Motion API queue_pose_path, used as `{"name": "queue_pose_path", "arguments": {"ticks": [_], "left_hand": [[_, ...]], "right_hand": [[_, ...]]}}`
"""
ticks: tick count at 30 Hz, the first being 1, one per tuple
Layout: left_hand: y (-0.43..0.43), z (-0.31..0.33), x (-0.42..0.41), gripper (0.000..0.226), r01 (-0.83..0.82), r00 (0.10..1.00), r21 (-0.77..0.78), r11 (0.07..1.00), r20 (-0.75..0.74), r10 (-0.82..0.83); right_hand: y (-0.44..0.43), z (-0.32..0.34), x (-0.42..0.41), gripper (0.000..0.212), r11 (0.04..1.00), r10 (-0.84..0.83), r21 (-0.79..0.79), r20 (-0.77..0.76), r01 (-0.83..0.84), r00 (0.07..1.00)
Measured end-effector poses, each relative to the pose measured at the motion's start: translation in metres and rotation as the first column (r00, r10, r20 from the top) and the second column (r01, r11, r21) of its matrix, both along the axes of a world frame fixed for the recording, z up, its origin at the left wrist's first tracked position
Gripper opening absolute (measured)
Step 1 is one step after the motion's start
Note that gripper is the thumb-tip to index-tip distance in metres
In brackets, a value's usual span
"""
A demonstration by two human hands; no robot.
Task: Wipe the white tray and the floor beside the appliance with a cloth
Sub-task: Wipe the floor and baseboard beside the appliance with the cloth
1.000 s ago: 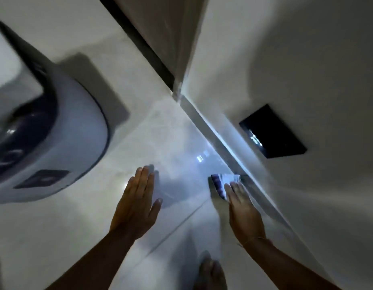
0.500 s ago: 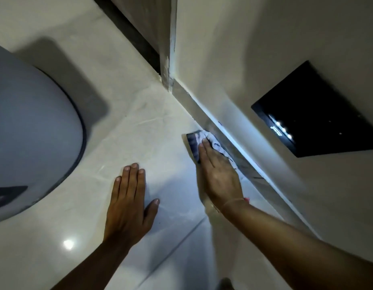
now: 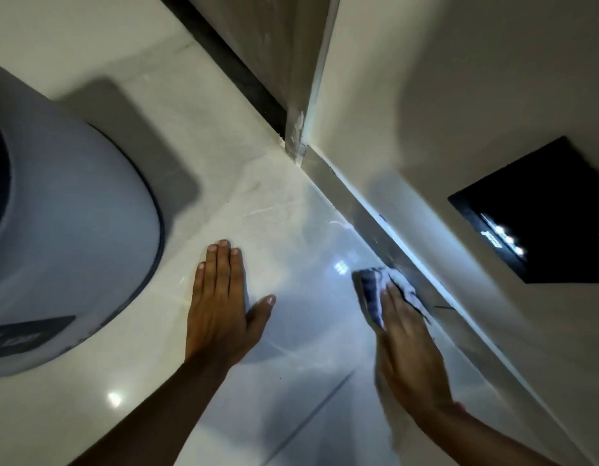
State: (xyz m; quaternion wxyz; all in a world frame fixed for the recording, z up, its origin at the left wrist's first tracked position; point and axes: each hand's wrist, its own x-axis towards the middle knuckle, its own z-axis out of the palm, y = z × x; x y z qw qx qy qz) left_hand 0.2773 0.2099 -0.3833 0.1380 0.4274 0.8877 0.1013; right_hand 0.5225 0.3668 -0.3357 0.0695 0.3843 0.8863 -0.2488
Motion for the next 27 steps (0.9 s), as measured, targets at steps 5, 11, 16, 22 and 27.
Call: {"name": "queue_pose_path", "arguments": {"ticks": [5,11,16,22,27], "left_hand": [[0.001,-0.005,-0.005,0.094,0.019,1.000,-0.009,1.000,-0.025,-0.020],[0.001,0.002,-0.009,0.092,0.023,1.000,0.007,1.000,0.006,-0.023],[0.008,-0.002,-0.016,0.094,-0.018,1.000,0.020,1.000,-0.023,0.018],[0.004,0.002,-0.019,0.094,-0.017,1.000,0.040,0.999,0.008,0.016],[0.011,0.001,-0.025,0.100,-0.004,1.000,-0.020,1.000,-0.014,0.004]], "right_hand": [[0.037,-0.021,-0.126,0.054,0.998,-0.056,-0.018,-0.161,0.054,0.985],[0.008,0.000,-0.048,0.059,0.995,-0.095,-0.043,-0.085,0.092,0.992],[0.040,-0.020,-0.169,0.054,0.996,-0.089,-0.040,-0.133,0.084,0.987],[0.017,0.004,-0.078,0.059,0.994,-0.095,-0.064,-0.083,0.090,0.992],[0.048,-0.015,-0.229,0.057,0.999,-0.040,0.027,-0.157,0.045,0.987]]}}
